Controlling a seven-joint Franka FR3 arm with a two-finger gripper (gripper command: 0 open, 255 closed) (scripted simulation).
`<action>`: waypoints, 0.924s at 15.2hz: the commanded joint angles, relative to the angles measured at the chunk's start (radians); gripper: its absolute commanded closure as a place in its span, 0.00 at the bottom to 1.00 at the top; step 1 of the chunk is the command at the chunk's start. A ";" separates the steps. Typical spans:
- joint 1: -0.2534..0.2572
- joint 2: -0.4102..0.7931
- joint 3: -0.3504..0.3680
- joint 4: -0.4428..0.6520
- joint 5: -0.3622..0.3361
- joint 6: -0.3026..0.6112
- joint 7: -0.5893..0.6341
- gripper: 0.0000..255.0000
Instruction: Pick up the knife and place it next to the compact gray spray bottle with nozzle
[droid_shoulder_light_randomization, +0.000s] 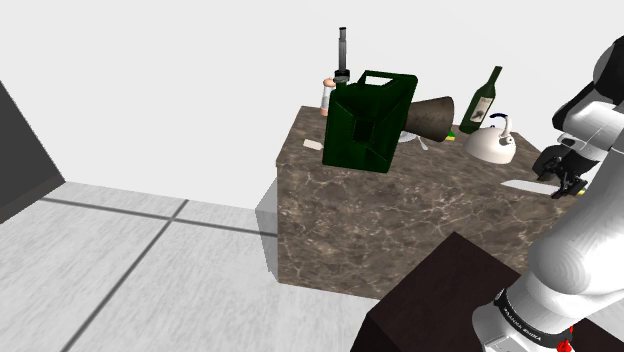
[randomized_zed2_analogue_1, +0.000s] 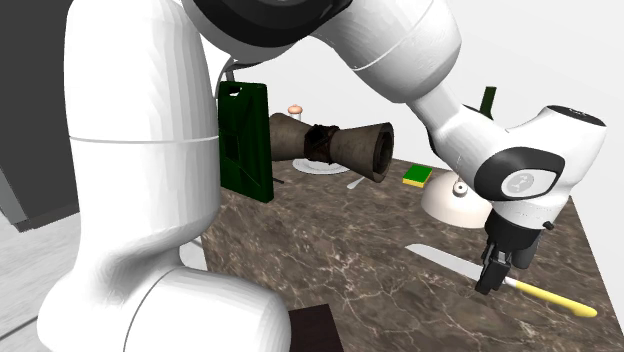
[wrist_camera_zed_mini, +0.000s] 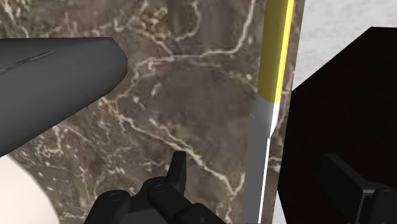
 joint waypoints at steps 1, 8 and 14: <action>0.000 0.001 0.000 0.000 0.001 0.000 0.000 0.00; 0.000 0.000 0.000 0.000 0.001 0.000 0.000 1.00; 0.007 -0.013 -0.008 0.003 -0.016 -0.008 0.012 1.00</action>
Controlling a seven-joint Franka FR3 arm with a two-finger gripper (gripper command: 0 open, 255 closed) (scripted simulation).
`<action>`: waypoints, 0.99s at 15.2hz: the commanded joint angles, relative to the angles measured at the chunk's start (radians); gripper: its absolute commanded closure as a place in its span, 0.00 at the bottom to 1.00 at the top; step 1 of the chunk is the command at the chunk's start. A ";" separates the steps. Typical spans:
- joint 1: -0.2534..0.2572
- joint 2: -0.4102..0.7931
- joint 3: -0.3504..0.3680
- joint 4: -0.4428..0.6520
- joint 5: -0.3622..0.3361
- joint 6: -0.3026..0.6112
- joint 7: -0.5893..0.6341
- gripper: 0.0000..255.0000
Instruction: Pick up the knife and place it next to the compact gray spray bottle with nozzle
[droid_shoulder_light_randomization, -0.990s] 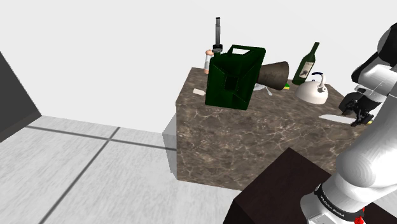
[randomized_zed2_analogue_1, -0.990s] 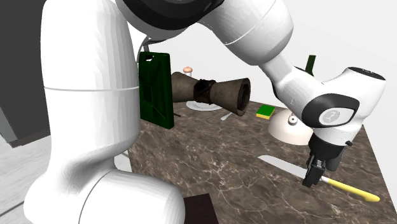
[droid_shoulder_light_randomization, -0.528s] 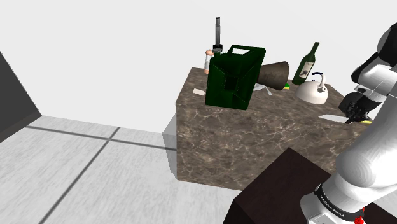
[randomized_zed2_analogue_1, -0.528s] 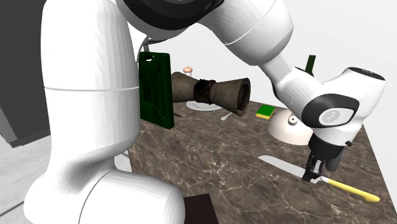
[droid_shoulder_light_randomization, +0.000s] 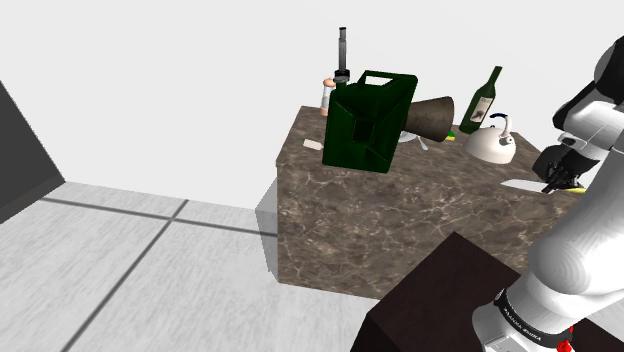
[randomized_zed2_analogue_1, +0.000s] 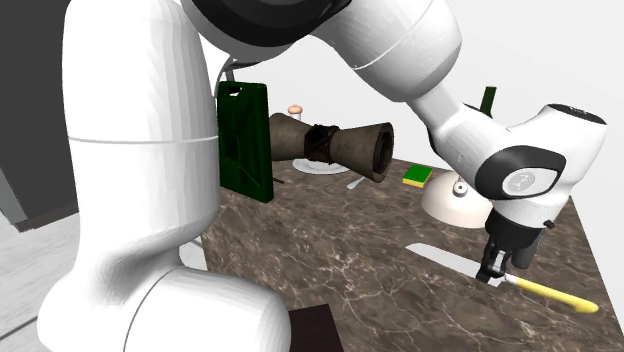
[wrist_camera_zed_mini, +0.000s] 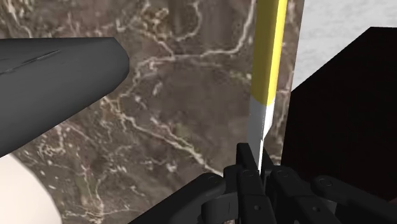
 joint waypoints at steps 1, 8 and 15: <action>0.012 -0.021 -0.012 0.004 -0.027 -0.012 0.020 1.00; 0.052 -0.114 -0.051 0.034 -0.143 -0.077 0.108 1.00; 0.072 -0.199 -0.060 0.077 -0.245 -0.152 0.188 1.00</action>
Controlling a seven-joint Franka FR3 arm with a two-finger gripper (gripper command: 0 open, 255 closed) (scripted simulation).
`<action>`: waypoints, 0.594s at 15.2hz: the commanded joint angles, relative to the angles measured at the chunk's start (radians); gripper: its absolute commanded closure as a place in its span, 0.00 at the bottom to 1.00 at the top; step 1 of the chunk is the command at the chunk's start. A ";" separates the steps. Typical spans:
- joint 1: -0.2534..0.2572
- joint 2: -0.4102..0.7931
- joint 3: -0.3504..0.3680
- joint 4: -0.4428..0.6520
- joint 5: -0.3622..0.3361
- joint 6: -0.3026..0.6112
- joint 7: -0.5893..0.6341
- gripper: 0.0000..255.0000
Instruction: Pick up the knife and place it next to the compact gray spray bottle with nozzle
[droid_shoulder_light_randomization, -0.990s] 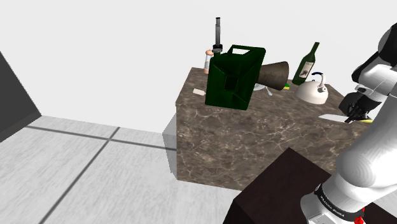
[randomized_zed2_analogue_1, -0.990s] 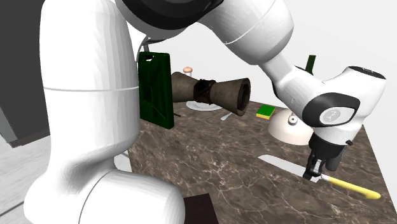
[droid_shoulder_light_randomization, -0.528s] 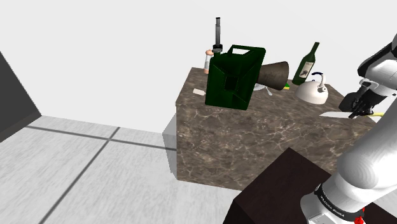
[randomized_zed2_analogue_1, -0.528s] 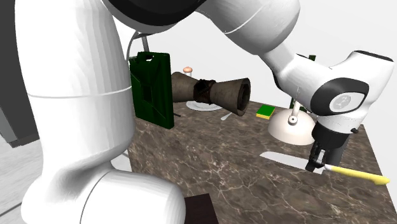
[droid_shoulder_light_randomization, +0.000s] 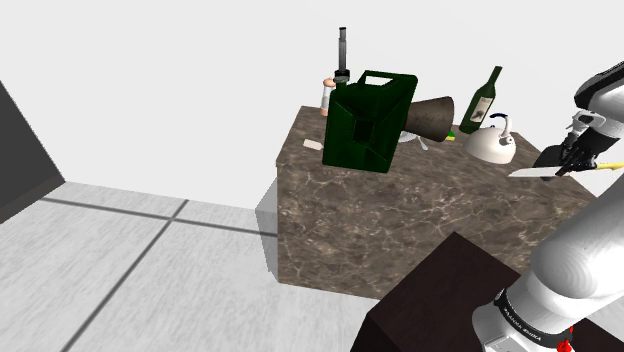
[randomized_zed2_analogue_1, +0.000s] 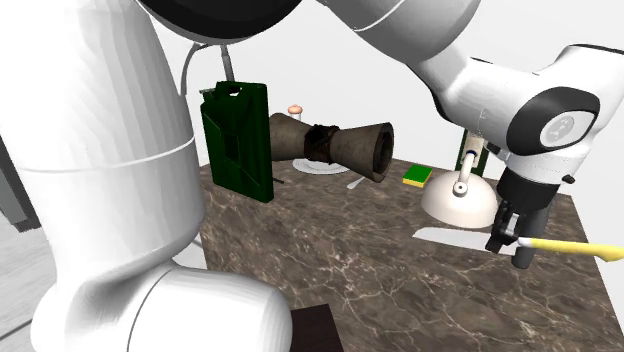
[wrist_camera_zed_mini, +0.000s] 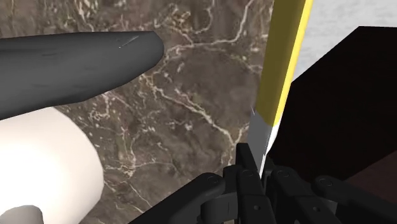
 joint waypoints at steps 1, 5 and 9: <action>0.003 -0.026 0.000 0.012 -0.030 -0.023 0.022 1.00; 0.005 -0.065 0.006 0.044 -0.074 -0.070 0.058 1.00; 0.005 -0.097 0.015 0.079 -0.107 -0.120 0.087 1.00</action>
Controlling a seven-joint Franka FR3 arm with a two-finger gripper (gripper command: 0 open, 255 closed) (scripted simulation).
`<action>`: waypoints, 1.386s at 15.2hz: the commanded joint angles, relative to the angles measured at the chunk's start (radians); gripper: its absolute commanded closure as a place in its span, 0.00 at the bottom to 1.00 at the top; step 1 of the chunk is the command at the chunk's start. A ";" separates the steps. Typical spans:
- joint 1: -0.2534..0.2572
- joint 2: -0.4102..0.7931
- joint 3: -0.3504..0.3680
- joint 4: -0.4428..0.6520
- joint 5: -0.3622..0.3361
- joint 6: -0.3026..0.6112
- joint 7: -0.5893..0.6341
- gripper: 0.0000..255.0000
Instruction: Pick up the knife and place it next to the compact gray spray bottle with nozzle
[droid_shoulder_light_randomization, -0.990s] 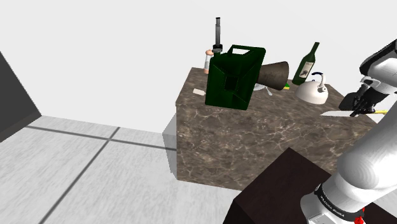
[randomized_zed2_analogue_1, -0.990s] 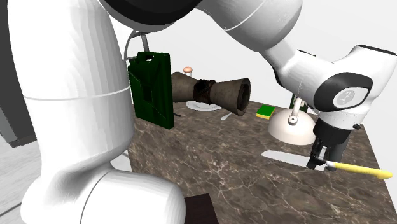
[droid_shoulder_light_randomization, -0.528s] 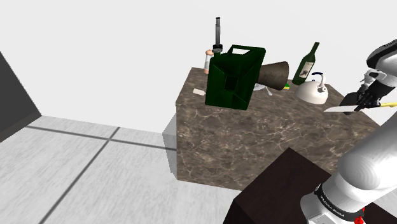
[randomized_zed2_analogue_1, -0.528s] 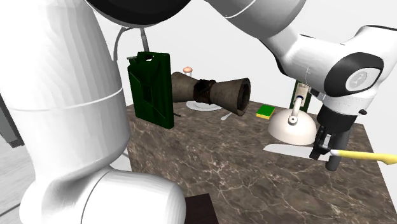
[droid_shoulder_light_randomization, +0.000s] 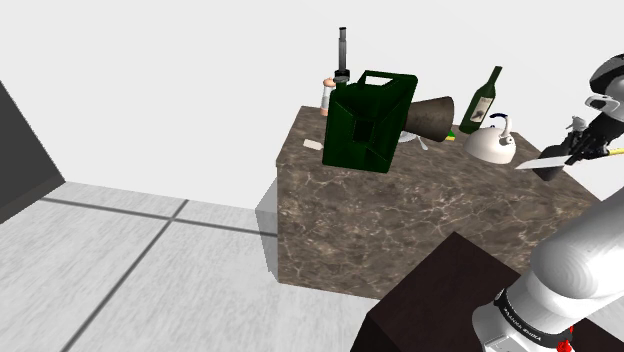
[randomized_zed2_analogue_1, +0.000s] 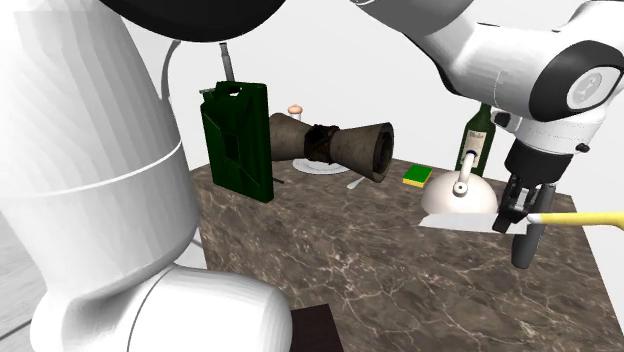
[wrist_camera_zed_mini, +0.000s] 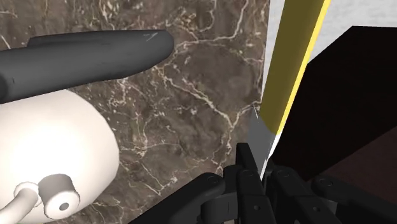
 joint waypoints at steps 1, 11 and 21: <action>-0.001 -0.011 0.004 0.021 -0.012 -0.027 0.011 1.00; -0.002 -0.056 0.026 0.128 -0.055 -0.156 0.054 1.00; 0.002 -0.060 0.034 0.260 -0.059 -0.289 0.070 1.00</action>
